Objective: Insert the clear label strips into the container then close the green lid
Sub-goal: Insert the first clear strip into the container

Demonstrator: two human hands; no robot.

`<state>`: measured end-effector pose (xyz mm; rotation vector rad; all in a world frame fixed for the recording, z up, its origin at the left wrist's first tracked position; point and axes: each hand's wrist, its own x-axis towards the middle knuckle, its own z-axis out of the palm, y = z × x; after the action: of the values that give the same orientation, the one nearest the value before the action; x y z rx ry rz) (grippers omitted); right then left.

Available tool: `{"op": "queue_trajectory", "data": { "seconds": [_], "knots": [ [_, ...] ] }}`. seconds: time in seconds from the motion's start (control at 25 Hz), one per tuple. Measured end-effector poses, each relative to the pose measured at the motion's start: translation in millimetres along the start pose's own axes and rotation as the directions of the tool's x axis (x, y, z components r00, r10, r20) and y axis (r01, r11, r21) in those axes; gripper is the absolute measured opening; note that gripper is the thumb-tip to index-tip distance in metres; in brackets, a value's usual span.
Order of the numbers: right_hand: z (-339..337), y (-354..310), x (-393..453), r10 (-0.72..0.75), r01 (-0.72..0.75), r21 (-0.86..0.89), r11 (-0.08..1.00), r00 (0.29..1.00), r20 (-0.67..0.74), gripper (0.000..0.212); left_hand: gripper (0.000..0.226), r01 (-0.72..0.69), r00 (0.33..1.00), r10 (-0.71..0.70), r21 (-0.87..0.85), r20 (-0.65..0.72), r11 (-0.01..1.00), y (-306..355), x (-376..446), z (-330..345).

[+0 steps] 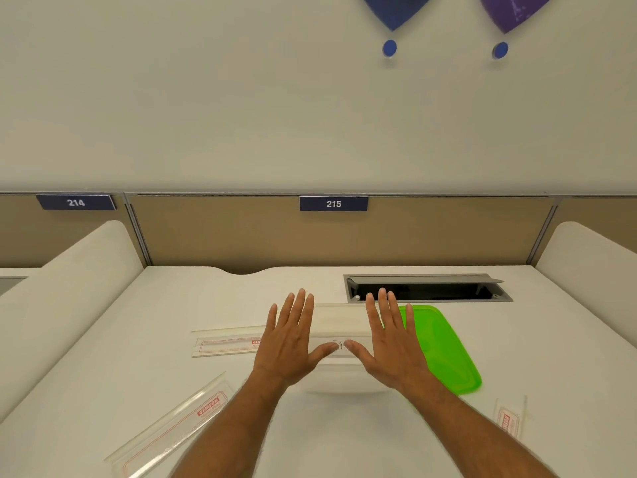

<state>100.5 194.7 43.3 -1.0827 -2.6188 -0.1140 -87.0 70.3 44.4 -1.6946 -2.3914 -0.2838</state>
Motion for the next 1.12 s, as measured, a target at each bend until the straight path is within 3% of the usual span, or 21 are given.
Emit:
{"op": "queue_trajectory", "data": {
  "seconds": [0.36, 0.72, 0.92, 1.12],
  "knots": [
    [-4, -15, -47, -0.014, 0.014, 0.002, 1.0, 0.999, 0.044, 0.094, 0.107, 0.054, 0.999, -0.053, -0.053, 0.012, 0.997, -18, -58, -8],
    [6, -52, -102, -0.128, 0.114, 0.108, 0.988, 0.982, 0.136, 0.09, 0.102, 0.089, 0.988, -0.073, -0.116, 0.135, 0.989, -28, -129, -10],
    [5, -76, -137, -0.219, 0.155, 0.279, 0.948, 0.952, 0.214, 0.085, 0.094, 0.033, 0.969, 0.031, -0.253, 0.245, 0.967, -41, -167, -8],
    [-9, -94, -164, -0.283, 0.088, 0.486, 0.869, 0.895, 0.344, 0.063, 0.066, 0.012, 0.933, 0.133, -0.397, 0.334, 0.918, -46, -188, -13]
  ]
}}
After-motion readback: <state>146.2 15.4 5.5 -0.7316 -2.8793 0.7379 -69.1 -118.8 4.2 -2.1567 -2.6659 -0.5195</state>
